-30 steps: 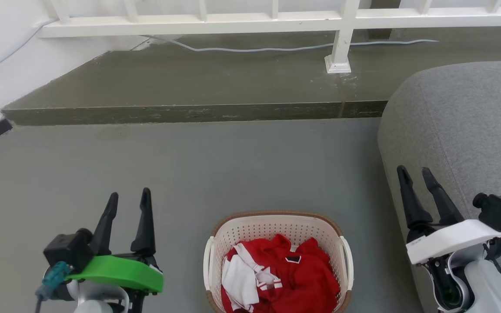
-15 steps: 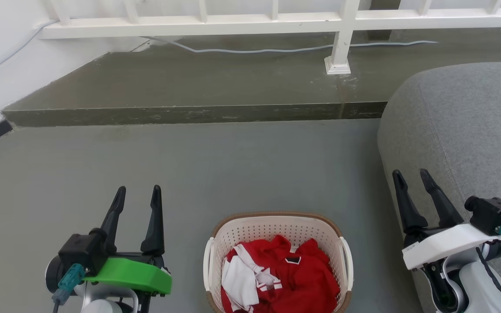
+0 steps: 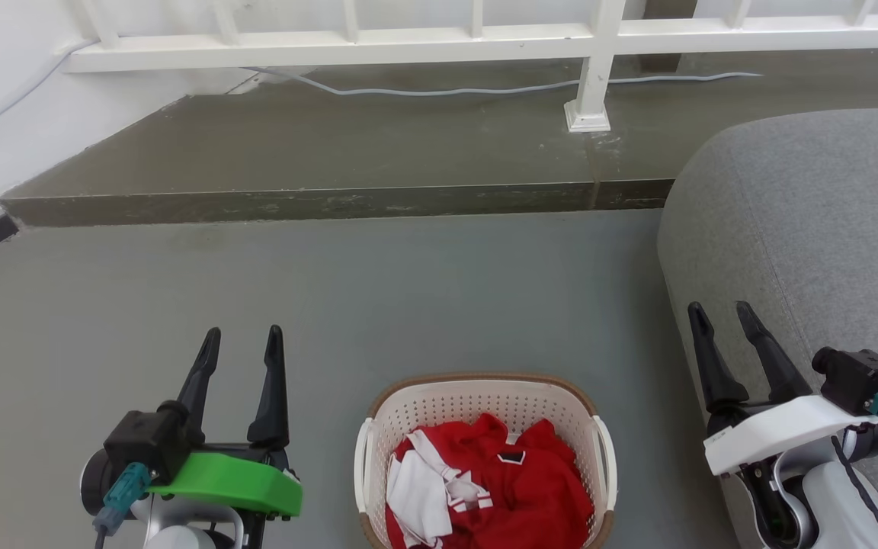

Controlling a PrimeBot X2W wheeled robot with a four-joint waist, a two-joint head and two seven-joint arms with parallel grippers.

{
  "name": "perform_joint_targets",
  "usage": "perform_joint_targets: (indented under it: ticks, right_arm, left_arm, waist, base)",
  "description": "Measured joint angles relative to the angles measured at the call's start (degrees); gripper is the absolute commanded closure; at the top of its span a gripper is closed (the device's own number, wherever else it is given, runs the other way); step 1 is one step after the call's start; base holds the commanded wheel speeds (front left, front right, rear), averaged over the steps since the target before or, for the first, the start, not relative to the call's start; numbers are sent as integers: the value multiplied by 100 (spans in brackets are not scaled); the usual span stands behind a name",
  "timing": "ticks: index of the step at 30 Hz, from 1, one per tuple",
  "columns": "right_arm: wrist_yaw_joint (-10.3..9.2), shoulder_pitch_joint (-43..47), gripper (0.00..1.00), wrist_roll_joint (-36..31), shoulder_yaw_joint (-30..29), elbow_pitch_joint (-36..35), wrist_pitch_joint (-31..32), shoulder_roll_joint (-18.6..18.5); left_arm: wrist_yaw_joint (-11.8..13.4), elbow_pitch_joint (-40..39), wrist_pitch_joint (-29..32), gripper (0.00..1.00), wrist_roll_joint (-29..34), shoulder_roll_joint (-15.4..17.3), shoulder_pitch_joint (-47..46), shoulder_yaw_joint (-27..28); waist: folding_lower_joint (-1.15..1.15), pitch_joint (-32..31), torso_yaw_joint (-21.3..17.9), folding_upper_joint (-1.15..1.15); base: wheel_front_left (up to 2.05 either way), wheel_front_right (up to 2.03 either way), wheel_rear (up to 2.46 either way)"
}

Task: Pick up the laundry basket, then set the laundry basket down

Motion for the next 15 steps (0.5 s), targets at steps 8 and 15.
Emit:
perform_joint_targets:
  ticks: [8,15]
  right_arm:
    - [0,-7,0,-21,-3,20,0,4]
    - [0,-150,0,-4,-96,18,0,-60]
  left_arm:
    - [49,-48,-1,0,-15,1,4,-19]
    - [103,-110,-16,0,-51,2,4,-89]
  waist:
    - [0,125,-40,0]
    - [0,466,-108,0]
  base:
    - [0,0,0]
    - [0,0,0]
